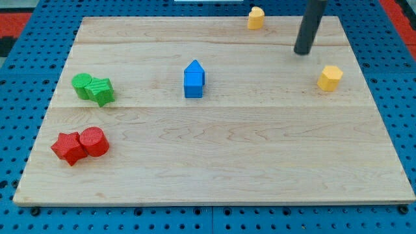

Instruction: Move the yellow heart to the left of the yellow hexagon

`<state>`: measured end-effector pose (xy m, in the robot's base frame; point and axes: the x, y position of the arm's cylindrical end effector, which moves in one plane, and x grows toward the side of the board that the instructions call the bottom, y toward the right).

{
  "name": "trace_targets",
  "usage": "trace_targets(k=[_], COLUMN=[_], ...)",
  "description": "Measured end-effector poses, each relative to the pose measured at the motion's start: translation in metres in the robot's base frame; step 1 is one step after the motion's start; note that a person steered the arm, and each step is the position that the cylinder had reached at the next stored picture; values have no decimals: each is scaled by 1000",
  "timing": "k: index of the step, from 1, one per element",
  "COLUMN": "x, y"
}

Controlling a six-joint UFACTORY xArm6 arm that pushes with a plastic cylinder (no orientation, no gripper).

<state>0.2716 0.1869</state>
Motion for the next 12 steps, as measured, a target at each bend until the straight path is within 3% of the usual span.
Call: trace_targets(k=[1,4,5,6,7,8,10,11,12], x=[-65,-80,-61,-6,-5,-71,-80,-80,-79], y=[0,-29,-121,-200,-268,-334,-319,-243,-216])
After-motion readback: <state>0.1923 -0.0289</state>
